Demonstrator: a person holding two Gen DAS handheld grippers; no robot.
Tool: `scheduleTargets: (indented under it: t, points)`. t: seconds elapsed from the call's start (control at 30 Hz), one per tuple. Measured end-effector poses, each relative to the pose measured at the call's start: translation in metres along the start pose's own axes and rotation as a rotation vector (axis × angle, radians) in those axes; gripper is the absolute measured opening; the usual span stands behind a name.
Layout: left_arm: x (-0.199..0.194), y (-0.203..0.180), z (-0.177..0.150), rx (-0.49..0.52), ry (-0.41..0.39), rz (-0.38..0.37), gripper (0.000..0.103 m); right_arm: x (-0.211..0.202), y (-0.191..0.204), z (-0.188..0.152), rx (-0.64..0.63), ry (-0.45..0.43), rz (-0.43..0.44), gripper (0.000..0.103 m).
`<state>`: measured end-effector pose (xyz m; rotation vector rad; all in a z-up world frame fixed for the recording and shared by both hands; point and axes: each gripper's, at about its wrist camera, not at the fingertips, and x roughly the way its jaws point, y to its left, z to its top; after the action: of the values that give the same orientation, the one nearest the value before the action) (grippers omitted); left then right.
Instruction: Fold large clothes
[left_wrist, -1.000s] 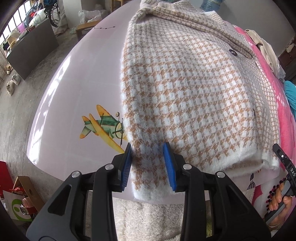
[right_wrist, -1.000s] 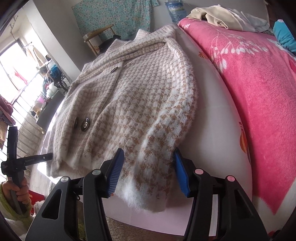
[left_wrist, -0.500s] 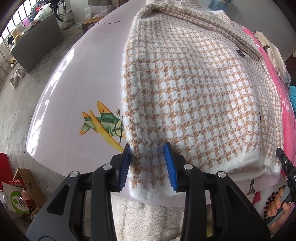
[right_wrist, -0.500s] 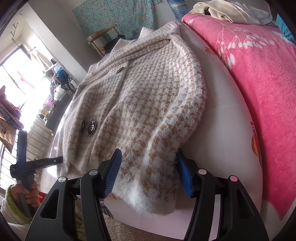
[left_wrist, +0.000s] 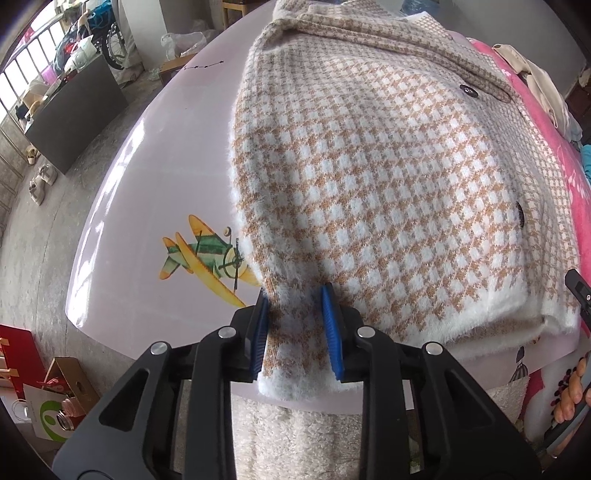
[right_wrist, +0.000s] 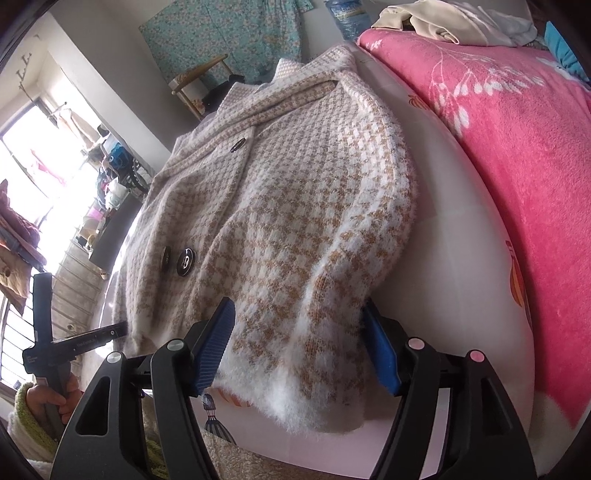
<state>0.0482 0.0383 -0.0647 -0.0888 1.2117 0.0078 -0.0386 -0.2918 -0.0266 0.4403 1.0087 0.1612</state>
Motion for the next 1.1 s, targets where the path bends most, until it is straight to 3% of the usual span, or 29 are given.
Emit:
scheduleTargets:
  t: [0.13, 0.37, 0.6, 0.9, 1.0, 1.1]
  points:
    - [-0.004, -0.002, -0.002, 0.019, -0.024, -0.015, 0.012, 0.001, 0.008, -0.001, -0.034, 0.003, -0.058, 0.063]
    - [-0.003, 0.005, -0.005, 0.027, -0.064, -0.091, 0.009, -0.004, -0.005, 0.003, 0.010, 0.033, -0.043, 0.054]
    - [0.002, 0.013, -0.002, 0.038, -0.096, -0.166, 0.008, 0.008, -0.015, 0.010, 0.037, 0.067, -0.022, 0.014]
    - [-0.089, 0.034, -0.007, 0.172, -0.283, -0.135, 0.006, -0.071, 0.009, 0.034, -0.059, 0.007, 0.050, 0.007]
    - [-0.101, 0.041, -0.011, 0.200, -0.268, -0.129, 0.006, -0.090, 0.014, 0.032, -0.070, 0.019, 0.064, 0.007]
    - [-0.080, 0.050, -0.021, 0.206, -0.181, -0.099, 0.006, -0.082, 0.005, 0.014, -0.047, 0.094, 0.018, 0.007]
